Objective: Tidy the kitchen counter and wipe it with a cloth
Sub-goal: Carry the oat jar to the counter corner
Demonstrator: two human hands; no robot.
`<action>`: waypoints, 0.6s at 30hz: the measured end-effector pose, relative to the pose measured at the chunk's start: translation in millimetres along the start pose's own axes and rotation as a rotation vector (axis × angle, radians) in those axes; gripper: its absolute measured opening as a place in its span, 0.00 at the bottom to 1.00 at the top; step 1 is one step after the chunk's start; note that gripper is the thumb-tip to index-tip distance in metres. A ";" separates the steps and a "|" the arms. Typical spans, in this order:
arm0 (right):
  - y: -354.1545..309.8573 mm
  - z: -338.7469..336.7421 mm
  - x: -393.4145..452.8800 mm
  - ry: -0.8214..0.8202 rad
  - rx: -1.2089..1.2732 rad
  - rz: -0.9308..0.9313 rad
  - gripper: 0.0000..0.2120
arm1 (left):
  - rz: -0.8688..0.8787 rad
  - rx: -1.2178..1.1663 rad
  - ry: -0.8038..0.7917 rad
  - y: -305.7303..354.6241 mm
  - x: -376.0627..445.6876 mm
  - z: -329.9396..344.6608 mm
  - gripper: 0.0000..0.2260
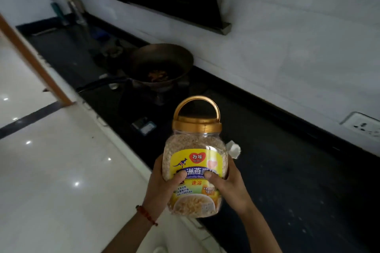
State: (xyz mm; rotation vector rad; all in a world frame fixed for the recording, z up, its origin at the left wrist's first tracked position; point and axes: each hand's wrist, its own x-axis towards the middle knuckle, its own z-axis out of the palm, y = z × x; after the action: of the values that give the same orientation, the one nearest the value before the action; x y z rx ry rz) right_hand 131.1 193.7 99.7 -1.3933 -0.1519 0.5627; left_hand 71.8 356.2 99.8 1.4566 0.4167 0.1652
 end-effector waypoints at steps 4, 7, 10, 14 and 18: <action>19.0 72.5 11.9 -0.139 -0.011 0.050 0.47 | 0.013 0.047 0.179 -0.9 -22.0 -77.2 0.34; 32.0 131.2 24.8 -0.240 -0.059 0.073 0.45 | -0.006 0.022 0.315 -7.4 -39.1 -137.6 0.41; 49.7 197.9 39.7 -0.322 -0.113 0.072 0.41 | -0.023 0.007 0.432 -11.1 -52.9 -200.7 0.43; 74.8 302.2 58.1 -0.407 -0.202 0.079 0.40 | -0.046 0.015 0.545 -16.2 -67.3 -300.4 0.42; 93.7 396.1 76.0 -0.511 -0.287 0.093 0.32 | -0.077 0.012 0.650 -20.2 -77.4 -389.8 0.37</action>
State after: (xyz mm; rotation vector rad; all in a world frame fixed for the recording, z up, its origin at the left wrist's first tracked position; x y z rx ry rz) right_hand 2.0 586.0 68.8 -1.5124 -0.6001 0.9990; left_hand -147.0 687.3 70.8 1.3732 0.9993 0.5811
